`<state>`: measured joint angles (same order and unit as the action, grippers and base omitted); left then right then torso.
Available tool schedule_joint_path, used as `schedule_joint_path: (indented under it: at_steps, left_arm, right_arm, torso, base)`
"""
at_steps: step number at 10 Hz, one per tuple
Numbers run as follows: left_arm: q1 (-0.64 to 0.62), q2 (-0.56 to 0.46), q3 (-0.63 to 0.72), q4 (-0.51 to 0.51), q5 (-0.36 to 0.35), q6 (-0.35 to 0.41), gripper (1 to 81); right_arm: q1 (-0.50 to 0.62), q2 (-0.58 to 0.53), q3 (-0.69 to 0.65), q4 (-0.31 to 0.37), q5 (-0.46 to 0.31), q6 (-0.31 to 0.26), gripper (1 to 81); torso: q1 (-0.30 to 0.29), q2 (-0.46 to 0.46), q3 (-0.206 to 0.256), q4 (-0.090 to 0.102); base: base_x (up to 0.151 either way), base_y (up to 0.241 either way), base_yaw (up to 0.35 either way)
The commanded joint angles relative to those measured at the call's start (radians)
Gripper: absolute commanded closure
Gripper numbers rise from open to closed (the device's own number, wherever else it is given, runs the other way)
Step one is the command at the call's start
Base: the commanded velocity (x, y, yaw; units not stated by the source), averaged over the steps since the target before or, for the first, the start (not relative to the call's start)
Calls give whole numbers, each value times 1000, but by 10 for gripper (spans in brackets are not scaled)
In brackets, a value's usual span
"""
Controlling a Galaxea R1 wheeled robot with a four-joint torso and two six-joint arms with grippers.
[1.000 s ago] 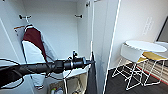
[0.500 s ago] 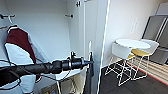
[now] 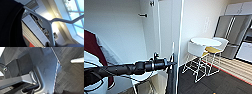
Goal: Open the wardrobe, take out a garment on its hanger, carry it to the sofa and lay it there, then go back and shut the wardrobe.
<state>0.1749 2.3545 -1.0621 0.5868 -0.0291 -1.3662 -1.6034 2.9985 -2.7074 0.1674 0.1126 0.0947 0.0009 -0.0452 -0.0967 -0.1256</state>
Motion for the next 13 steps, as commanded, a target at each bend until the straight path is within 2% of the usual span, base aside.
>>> schedule_joint_path:
  at_steps: [1, 3, 4, 5, 6, 13]
  left_arm:
    - [-174, -1, 25, 24, -43, 16, 811]
    - [-174, -4, 34, 24, -41, 18, 811]
    - [-173, -4, 37, 25, -41, 19, 811]
    - [-173, -4, 40, 30, -41, 19, 811]
    - [-173, -4, 44, 31, -41, 19, 811]
    - [-165, 5, 57, 44, -41, 19, 811]
  right_arm:
    - [32, -7, -1, 15, -54, 2, 10]
    - [32, -5, 0, 6, -57, 0, 10]
    - [32, -5, 0, -9, -62, -19, 10]
    - [33, -11, -1, -57, -70, -33, 10]
    - [33, -14, -3, -71, -73, -33, 10]
    - [30, -7, -4, -72, -73, -35, 10]
  torso:
    - [0, 0, 0, 0]
    - [0, 0, 0, 0]
    - [0, 0, 0, 0]
    - [0, 0, 0, 0]
    - [0, 0, 0, 0]
    - [0, 0, 0, 0]
  base:
    - [0, 0, -247]
    - [0, 0, -247]
    - [0, 0, -248]
    - [0, 0, -248]
    - [0, 0, -248]
    - [0, 0, -248]
